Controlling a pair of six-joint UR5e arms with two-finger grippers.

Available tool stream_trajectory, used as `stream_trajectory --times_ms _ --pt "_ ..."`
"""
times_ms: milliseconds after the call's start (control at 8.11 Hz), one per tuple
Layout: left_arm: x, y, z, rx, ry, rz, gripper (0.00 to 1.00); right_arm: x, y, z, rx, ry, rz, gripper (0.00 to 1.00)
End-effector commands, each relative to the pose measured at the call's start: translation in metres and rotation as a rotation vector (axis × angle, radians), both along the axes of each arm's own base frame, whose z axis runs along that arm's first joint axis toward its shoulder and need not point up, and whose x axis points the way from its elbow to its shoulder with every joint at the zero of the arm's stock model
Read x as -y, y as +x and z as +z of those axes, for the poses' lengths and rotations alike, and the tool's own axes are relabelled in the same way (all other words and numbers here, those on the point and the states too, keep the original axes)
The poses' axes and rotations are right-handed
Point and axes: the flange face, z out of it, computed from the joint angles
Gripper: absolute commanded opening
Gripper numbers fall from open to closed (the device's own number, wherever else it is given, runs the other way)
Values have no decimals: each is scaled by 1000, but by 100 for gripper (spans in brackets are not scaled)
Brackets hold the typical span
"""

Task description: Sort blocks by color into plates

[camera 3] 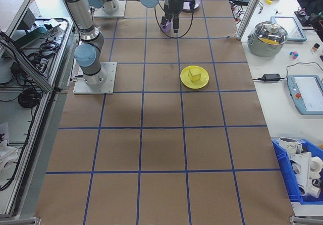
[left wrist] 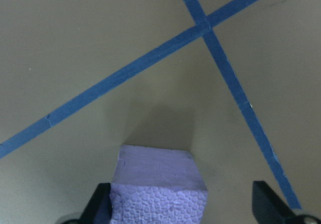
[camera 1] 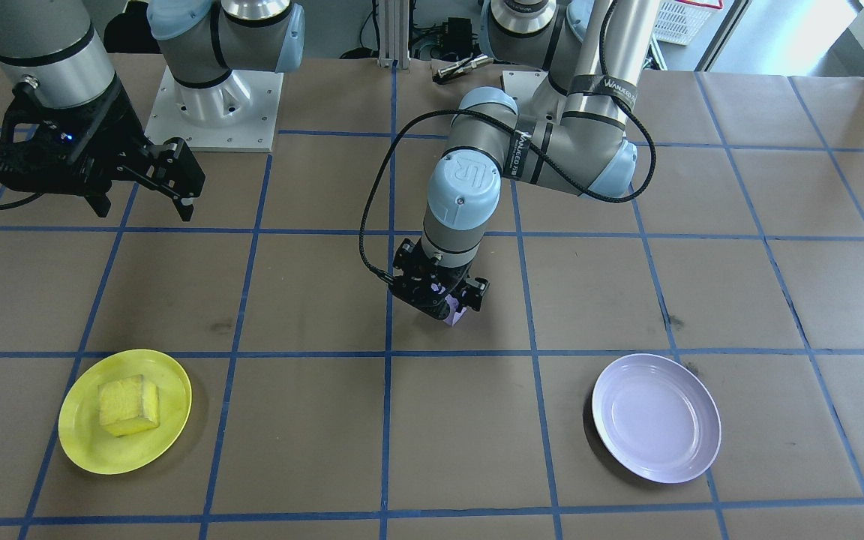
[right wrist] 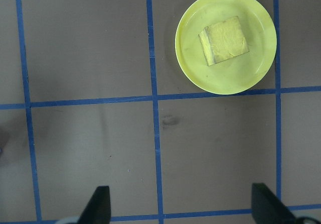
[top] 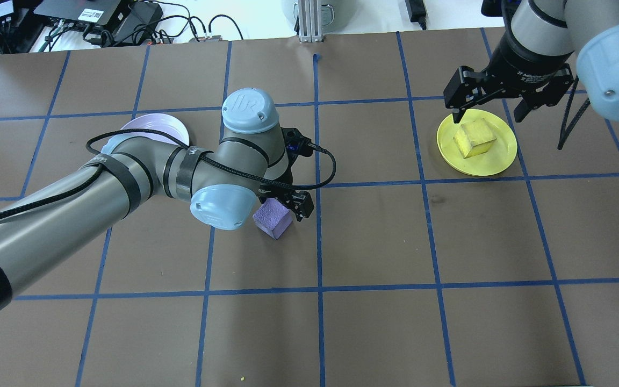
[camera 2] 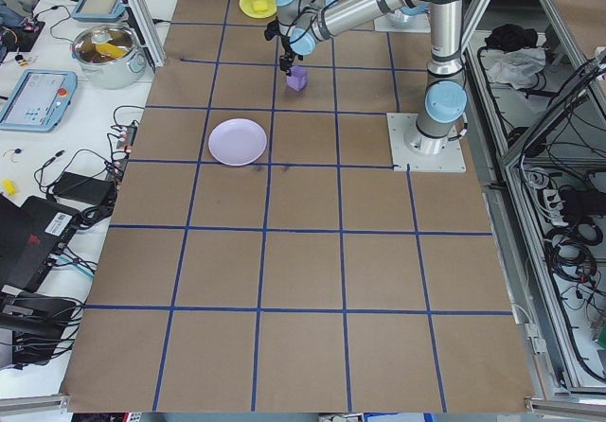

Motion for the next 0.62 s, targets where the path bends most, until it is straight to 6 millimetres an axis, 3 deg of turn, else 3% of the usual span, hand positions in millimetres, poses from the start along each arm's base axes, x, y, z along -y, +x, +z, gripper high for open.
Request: stream_trajectory --times_ms 0,494 --pt "-2 0 3 -2 -5 -17 97 2 2 -4 3 8 4 100" --pt "-3 1 0 17 -6 -88 97 1 3 -4 5 9 6 100"
